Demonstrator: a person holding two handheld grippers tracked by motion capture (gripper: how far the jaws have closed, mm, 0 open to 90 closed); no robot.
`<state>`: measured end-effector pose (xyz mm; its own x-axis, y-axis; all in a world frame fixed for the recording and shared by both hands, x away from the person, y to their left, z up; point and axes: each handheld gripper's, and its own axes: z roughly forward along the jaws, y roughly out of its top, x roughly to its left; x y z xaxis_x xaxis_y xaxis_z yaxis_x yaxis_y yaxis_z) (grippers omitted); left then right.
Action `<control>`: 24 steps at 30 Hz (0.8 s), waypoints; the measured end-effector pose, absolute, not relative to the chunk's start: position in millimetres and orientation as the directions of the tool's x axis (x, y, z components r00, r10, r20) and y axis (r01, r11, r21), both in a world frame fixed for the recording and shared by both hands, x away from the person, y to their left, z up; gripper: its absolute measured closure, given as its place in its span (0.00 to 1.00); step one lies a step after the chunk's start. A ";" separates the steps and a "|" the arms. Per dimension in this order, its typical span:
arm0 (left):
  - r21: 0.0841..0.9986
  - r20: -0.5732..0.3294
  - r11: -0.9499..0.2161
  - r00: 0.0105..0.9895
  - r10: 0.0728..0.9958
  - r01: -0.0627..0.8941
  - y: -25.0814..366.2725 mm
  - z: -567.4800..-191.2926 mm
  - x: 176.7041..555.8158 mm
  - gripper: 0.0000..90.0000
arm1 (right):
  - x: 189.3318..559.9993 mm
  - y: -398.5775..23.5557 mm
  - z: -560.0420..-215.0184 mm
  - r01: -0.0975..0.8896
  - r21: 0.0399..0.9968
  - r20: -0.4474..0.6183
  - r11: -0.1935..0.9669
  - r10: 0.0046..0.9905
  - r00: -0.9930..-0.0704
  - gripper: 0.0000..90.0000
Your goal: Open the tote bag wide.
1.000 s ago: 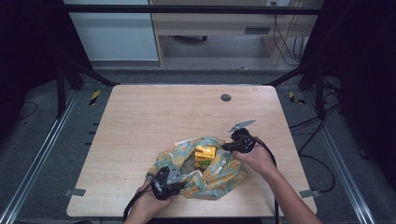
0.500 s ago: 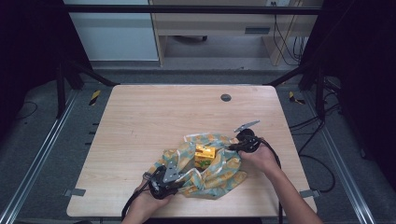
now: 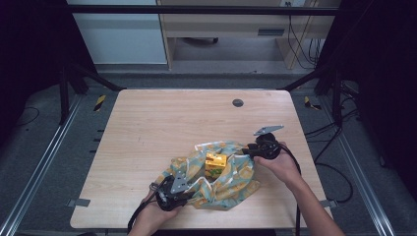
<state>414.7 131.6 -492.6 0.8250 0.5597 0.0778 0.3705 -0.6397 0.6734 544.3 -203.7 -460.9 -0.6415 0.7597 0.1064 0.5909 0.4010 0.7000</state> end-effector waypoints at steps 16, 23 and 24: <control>0.700 0.083 -0.627 0.832 0.548 0.343 123.7 -486.8 409.8 0.81 | 467.1 -193.7 -403.5 0.430 0.799 0.062 0.420 0.655 -0.753 0.35; 0.701 0.087 -0.629 0.834 0.544 0.337 121.4 -486.3 408.8 0.81 | 445.0 -163.0 -406.1 0.403 0.775 0.044 0.487 0.594 -0.803 0.27; 0.704 0.084 -0.624 0.833 0.546 0.338 121.1 -486.0 408.4 0.81 | 444.2 -158.6 -408.5 0.398 0.770 0.034 0.498 0.592 -0.805 0.30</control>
